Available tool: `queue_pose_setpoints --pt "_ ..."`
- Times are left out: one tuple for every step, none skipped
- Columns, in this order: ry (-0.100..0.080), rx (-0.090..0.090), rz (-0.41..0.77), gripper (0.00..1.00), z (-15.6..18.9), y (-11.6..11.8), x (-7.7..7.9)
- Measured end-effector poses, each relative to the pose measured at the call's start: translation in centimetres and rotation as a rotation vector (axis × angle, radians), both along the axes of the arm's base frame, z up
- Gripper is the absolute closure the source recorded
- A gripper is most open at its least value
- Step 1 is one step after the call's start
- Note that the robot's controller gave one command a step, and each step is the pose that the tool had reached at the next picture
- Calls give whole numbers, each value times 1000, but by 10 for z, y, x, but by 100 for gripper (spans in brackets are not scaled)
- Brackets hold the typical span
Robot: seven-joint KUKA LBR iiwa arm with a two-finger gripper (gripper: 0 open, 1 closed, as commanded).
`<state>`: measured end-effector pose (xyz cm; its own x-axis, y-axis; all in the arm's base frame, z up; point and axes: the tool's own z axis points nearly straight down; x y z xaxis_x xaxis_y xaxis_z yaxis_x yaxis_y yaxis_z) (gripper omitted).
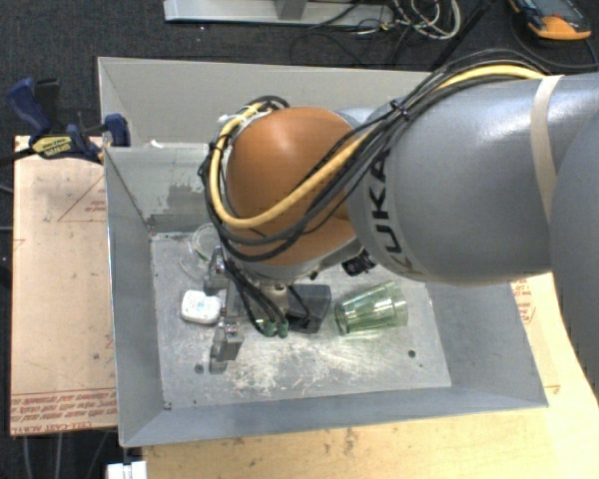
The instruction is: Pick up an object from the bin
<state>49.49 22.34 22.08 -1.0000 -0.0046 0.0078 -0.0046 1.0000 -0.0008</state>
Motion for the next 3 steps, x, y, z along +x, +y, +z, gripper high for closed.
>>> queue_pose_setpoints --pt "-8 2 -5 0 4 -1 2" --pt "-12 3 111 0 -53 -34 28" --pt "-8 2 47 0 -62 -94 50"
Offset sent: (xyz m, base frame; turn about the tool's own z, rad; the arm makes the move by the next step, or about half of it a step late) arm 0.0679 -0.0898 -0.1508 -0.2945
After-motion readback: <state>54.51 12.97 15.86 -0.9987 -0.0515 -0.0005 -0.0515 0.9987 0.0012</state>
